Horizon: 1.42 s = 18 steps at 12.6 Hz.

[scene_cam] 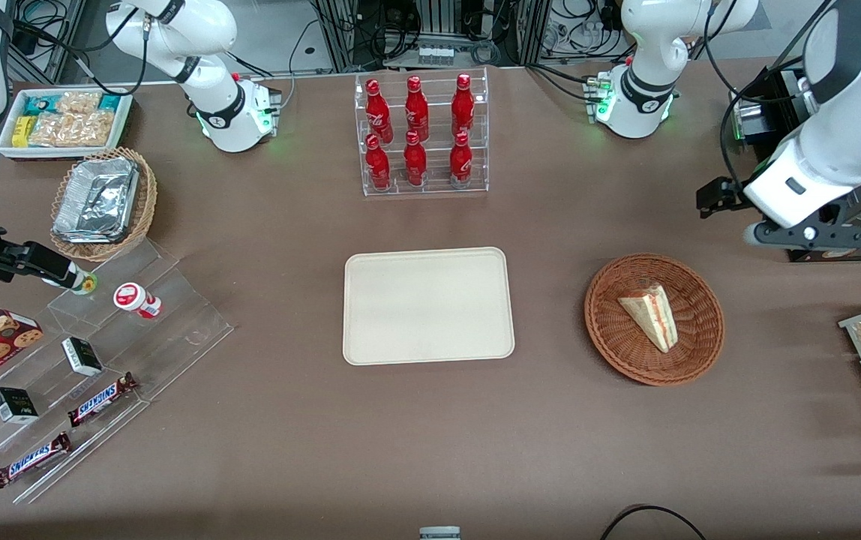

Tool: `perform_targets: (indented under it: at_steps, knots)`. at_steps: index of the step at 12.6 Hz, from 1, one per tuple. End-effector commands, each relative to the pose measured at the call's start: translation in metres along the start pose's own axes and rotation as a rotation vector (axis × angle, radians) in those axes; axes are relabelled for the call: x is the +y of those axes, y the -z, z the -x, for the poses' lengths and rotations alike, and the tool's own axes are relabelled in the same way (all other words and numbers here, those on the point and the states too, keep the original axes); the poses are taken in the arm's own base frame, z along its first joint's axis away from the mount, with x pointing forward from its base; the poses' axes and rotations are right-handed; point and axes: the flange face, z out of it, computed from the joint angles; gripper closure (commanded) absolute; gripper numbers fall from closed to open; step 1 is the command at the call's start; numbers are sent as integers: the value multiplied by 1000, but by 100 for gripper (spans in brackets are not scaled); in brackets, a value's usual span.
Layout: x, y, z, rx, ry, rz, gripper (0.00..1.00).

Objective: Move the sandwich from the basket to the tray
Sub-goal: 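Move the left gripper over the sandwich in the wicker basket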

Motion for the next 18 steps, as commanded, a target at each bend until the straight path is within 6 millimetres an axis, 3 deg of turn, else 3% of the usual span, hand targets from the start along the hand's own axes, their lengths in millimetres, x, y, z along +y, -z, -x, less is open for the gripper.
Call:
perform_targets:
  at_steps: [1,13,18]
  knots:
    - [0,-28,-2,12,-10,18,0]
    - [3,-149,-23,135,0,26,0]
    - [5,-180,-34,175,154,47,0]
